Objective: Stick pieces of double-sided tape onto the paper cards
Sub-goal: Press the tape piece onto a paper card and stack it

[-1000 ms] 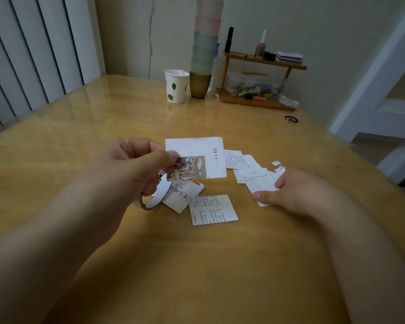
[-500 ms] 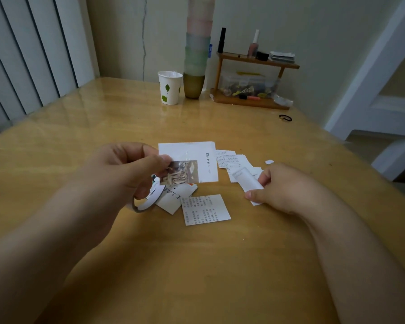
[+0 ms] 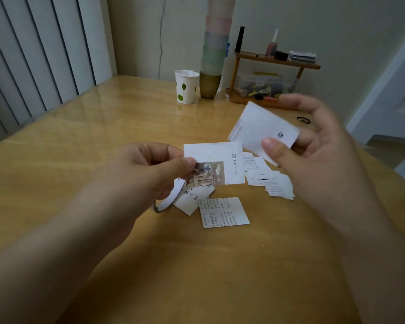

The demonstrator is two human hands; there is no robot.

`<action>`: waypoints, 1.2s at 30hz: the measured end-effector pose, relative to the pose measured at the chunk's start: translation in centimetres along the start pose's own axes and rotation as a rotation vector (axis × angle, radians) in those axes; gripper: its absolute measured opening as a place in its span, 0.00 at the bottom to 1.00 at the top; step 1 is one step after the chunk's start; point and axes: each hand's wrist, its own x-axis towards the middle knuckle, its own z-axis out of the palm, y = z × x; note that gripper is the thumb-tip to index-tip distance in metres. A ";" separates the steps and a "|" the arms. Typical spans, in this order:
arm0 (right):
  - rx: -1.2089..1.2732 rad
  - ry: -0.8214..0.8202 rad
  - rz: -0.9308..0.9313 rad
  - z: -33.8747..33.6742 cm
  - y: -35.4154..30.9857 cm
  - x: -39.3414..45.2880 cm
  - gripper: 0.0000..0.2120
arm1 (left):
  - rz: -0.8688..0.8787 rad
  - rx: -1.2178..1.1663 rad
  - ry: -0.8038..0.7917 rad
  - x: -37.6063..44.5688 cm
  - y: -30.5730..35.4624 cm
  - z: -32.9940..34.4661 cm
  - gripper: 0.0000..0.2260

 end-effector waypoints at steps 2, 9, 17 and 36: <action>0.125 0.036 -0.019 -0.1 -0.4 -0.1 0.18 | -0.005 0.009 0.012 0.0 0.1 0.1 0.13; 0.188 -0.086 0.028 0.2 -0.1 -0.3 0.10 | -0.004 0.042 0.011 -0.2 0.3 0.3 0.11; 0.059 -0.266 0.057 1.4 0.1 -0.9 0.13 | 0.027 0.073 -0.029 -0.7 0.7 0.6 0.12; -0.035 -0.198 0.058 1.8 0.1 -1.3 0.07 | 0.082 0.160 -0.066 -0.6 0.2 0.7 0.09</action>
